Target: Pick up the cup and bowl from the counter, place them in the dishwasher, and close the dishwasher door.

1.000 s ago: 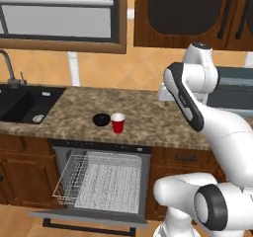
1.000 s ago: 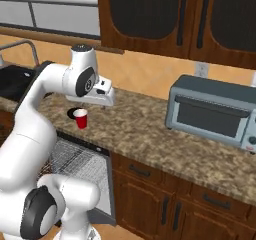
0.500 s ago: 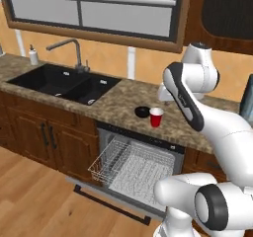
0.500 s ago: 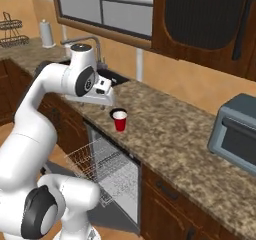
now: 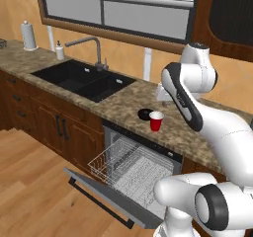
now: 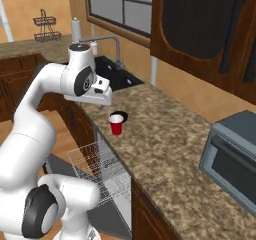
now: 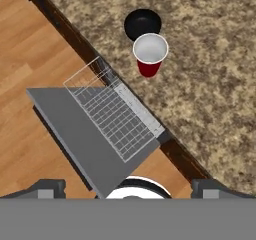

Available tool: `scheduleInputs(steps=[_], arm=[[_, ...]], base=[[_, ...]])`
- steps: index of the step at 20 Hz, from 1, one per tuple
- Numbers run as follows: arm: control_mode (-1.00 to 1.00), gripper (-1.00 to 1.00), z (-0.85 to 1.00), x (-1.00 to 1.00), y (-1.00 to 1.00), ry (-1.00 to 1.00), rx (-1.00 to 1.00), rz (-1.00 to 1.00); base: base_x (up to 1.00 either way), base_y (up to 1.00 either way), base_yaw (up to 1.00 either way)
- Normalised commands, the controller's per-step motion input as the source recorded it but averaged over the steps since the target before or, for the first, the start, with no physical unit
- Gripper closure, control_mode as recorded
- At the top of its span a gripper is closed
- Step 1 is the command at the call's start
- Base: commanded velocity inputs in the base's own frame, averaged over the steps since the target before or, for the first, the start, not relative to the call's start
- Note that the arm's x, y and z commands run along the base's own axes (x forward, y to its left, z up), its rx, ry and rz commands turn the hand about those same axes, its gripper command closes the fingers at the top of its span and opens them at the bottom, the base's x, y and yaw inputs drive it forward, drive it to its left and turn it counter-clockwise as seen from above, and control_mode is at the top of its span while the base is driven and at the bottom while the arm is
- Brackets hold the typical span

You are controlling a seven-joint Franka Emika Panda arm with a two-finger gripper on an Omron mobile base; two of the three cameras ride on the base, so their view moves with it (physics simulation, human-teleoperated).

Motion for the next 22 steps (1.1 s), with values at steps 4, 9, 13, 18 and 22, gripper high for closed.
scheduleInputs(steps=[4, 9, 13, 18, 22], arm=[[1.00, -1.00, 0.00, 0.00, 0.00, 0.00, 0.00, 0.00], [1.00, -1.00, 0.00, 0.00, 0.00, 0.00, 0.00, 0.00], [1.00, -1.00, 0.00, 0.00, 0.00, 0.00, 0.00, 0.00], [1.00, -1.00, 0.00, 0.00, 0.00, 0.00, 0.00, 0.00], [-1.00, -1.00, -0.08, 0.19, 0.00, 0.00, 0.00, 0.00]], base=[[0.00, -0.11, 0.29], [0.02, -0.11, 0.20], [0.00, -0.26, 0.10], [0.00, 0.00, 0.02], [0.04, 0.00, 0.00]])
